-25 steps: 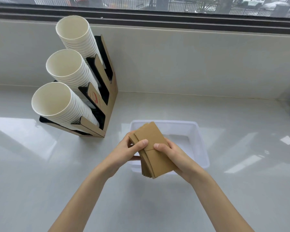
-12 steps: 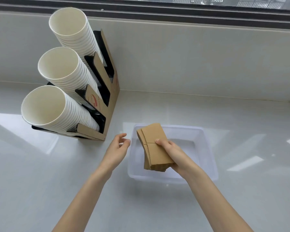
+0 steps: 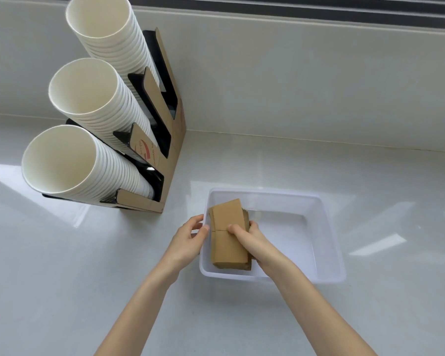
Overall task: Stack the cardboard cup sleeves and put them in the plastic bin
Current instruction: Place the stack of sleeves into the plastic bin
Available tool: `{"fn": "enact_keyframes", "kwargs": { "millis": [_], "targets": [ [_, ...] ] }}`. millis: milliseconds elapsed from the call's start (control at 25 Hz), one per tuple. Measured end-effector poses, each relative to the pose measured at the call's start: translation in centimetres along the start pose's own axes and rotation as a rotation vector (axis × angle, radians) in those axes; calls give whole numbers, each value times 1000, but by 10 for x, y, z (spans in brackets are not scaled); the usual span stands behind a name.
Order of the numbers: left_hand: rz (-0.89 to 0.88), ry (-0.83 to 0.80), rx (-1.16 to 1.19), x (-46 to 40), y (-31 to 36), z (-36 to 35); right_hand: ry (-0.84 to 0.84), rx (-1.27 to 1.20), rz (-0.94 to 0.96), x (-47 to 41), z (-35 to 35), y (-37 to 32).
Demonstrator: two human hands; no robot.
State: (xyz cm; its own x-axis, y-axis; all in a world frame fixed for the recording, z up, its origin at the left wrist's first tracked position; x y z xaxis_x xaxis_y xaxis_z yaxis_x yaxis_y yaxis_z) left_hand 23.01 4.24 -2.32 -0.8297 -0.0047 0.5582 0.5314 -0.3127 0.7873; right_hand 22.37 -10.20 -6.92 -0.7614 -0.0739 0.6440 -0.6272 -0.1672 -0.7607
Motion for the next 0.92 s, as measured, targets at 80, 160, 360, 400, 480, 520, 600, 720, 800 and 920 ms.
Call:
{"fn": "enact_keyframes", "kwargs": {
  "millis": [80,160,360,400,480,520,600,720,800,920],
  "targets": [
    [6,-3,-1,0,-1,0,24,123,5,-2,1,1],
    [10,-5,-3,0,0,0,58,222,7,-1,7,-2],
    [8,-18,21,0,0,-2,60,193,4,3,15,-2],
    [12,-16,19,0,-1,-2,54,192,7,2,14,0],
    [15,0,1,-2,-3,0,2,154,31,2,1,-3],
    [13,11,-6,-3,-5,1,-33,143,49,2,-7,-4],
    [9,21,-6,-3,-6,1,-66,192,61,1,-17,-5],
    [4,25,-5,-4,-8,2,-53,261,66,-2,-20,-4],
    [13,20,-11,-5,-8,2,-48,321,72,-3,-19,-2],
    [-7,21,-21,-4,-7,1,-96,328,91,-2,-16,-4]
  ]
}}
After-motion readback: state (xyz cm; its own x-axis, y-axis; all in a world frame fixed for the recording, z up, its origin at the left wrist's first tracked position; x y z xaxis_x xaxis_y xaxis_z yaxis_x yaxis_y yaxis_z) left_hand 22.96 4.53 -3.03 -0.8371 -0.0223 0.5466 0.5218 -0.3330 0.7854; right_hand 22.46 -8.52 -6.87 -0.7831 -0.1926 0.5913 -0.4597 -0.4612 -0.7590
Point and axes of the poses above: each hand's wrist, its own x-axis away from the middle knuckle, its own z-axis out of the back of the hand, y = z × x, the point moved 9 cm from there along -x, towards the middle knuckle, and after that the axes turned 6 degrees about z, right-handed, at the moved point
